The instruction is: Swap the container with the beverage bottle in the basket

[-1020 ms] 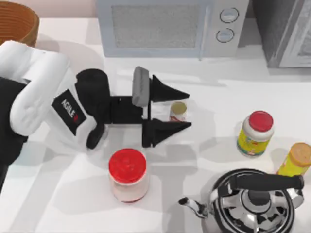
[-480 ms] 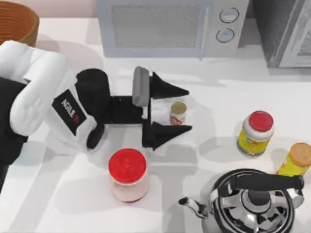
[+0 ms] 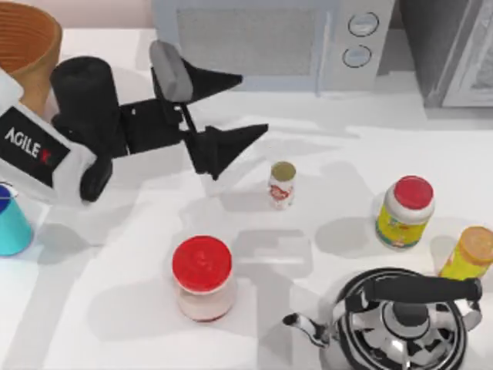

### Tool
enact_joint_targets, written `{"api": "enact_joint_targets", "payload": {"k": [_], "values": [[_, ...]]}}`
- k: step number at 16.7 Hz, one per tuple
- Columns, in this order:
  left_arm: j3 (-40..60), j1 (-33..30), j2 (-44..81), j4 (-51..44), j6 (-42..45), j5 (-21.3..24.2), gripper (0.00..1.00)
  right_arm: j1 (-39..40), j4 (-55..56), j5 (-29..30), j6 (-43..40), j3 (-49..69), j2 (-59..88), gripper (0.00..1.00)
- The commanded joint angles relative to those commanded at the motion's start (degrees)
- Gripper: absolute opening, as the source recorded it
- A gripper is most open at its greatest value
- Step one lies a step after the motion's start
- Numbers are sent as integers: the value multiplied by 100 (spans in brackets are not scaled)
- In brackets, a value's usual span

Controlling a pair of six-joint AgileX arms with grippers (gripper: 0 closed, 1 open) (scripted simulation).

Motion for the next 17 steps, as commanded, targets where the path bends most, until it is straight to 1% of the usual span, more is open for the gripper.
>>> {"api": "enact_joint_targets", "payload": {"k": [4,12,15,17], "values": [[-1087,451,-2370,-1277,-1,-1147,100,0,0,0,0,0,0,100],[-3561,1173,-7902,-4002,-42,-3599,100,0,0,0,0,0,0,100],[-4406,1351,-9736,-4873,-72,-4410,100,0,0,0,0,0,0,100],[-4888,1438,-10747,-5356,-93,-4870,100,0,0,0,0,0,0,100]]}}
